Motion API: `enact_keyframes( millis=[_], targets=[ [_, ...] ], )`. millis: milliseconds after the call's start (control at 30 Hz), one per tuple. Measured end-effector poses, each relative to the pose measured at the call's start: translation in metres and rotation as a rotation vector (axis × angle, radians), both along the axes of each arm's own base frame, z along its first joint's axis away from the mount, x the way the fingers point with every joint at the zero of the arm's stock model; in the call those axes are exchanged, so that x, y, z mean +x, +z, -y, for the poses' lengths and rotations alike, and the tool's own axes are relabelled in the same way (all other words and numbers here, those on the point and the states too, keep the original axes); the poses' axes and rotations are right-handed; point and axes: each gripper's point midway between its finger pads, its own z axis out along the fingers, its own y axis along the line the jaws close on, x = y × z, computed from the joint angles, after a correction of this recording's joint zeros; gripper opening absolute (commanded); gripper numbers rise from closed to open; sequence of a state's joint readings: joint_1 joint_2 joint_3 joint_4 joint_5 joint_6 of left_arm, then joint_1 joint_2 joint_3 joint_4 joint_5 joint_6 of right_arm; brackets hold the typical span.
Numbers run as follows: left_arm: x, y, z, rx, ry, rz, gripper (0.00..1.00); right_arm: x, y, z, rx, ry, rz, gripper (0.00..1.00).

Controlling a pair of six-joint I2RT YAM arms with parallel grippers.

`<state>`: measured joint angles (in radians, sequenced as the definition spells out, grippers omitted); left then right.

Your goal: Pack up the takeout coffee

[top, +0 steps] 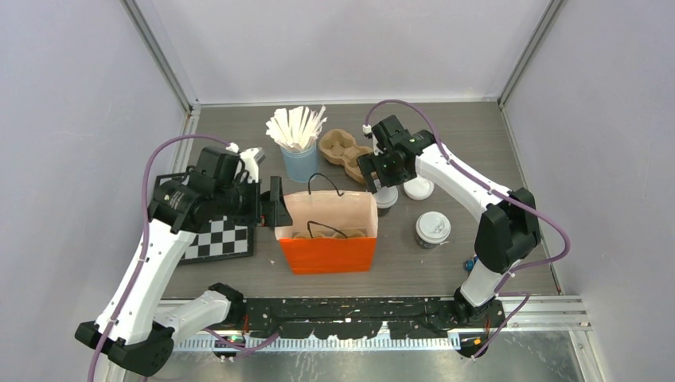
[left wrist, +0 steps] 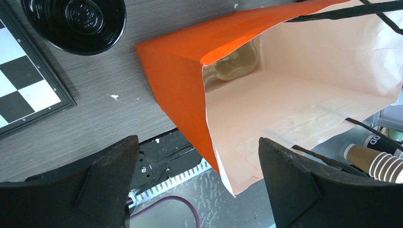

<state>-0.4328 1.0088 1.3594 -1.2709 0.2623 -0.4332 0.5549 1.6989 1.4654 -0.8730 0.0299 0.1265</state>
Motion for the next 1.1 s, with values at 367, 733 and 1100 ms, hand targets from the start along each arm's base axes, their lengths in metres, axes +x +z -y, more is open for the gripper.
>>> enact_keyframes(
  millis=[367,733,1100],
  targets=[
    [0.003,-0.001,0.002,-0.004,-0.004,0.008,0.98,0.0,-0.009,0.0,-0.018,0.018,-0.018,0.92],
    [0.004,-0.002,0.001,0.006,-0.019,0.013,0.98,-0.001,-0.01,-0.001,-0.021,0.024,-0.021,0.91],
    [0.004,-0.002,0.001,0.006,-0.02,0.014,0.98,-0.003,-0.015,-0.003,-0.029,0.03,-0.031,0.91]
  ],
)
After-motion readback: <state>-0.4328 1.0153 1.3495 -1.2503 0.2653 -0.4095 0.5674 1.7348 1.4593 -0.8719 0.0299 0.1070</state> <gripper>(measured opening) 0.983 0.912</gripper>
